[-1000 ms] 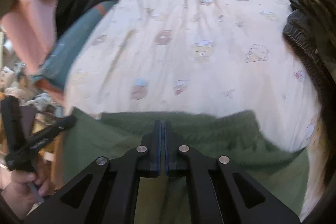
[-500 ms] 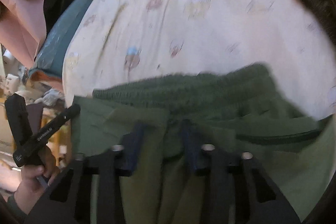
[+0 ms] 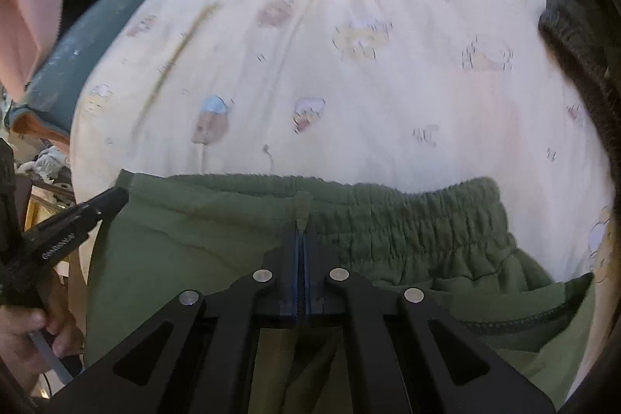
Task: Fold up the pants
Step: 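Open both tools and release the pants flat onto the duvet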
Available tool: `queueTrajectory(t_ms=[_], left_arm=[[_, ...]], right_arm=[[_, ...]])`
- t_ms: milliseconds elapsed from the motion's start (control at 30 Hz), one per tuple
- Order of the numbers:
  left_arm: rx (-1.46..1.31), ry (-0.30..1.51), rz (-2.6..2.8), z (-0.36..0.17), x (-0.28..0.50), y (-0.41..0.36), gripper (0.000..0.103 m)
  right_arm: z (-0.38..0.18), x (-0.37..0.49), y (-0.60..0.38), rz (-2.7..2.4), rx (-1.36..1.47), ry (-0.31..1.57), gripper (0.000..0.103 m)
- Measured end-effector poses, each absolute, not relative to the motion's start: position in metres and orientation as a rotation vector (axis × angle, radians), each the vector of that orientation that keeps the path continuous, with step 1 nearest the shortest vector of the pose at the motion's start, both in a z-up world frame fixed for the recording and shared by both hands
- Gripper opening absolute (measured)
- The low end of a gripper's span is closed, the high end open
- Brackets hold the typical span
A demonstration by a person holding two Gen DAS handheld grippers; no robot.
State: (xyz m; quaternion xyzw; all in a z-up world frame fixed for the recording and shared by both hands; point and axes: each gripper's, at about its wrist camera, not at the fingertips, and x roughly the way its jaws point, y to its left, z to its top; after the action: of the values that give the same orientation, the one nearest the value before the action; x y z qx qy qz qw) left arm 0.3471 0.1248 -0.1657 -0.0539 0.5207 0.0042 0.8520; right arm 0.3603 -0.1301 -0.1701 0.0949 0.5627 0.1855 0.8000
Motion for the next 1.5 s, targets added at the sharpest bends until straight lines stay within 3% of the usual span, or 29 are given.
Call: queueTrajectory(t_ms=[100,133,167,233,267,367,567,700,900,1367,1467,1500], left_arm=[[-0.096,1.115,0.031,-0.165,0.344,0.124,0.013],[-0.095,1.125,0.047,-0.161,0.341,0.125,0.028],[-0.102,1.124,0.059,-0.155,0.336,0.126,0.050],[-0.120,1.075,0.064,-0.136,0.318,0.130,0.081],[-0.119,1.051,0.065,-0.129,0.309,0.130,0.083],[-0.073,1.045,0.009,-0.125,0.283,0.114,0.083],[-0.003,1.240,0.083,-0.180,0.277,0.094,0.083],[-0.076,1.226,0.100,-0.164,0.267,0.100,0.083],[0.084,1.153,0.059,-0.129,0.241,0.080,0.083],[-0.004,1.045,-0.002,-0.073,0.167,0.043,0.083],[-0.002,1.022,-0.016,-0.064,0.155,0.031,0.083],[-0.005,1.015,-0.019,-0.062,0.151,0.028,0.083]], right_arm=[[-0.157,0.354,-0.138,0.362,0.194,1.184,0.024],[-0.148,0.349,-0.142,0.357,0.191,1.160,0.024],[-0.139,0.341,-0.145,0.370,0.206,1.137,0.024],[-0.124,0.325,-0.155,0.389,0.280,1.094,0.024],[-0.120,0.318,-0.157,0.404,0.320,1.092,0.024],[-0.134,0.301,-0.153,0.480,0.410,1.171,0.024],[-0.189,0.302,-0.133,0.371,0.342,1.340,0.021],[-0.152,0.288,-0.144,0.429,0.376,1.255,0.024],[-0.110,0.260,-0.158,0.474,0.337,1.208,0.024],[-0.030,0.186,-0.222,0.486,0.300,1.076,0.024],[-0.025,0.176,-0.248,0.463,0.308,1.056,0.031],[-0.025,0.173,-0.259,0.451,0.325,1.046,0.038]])
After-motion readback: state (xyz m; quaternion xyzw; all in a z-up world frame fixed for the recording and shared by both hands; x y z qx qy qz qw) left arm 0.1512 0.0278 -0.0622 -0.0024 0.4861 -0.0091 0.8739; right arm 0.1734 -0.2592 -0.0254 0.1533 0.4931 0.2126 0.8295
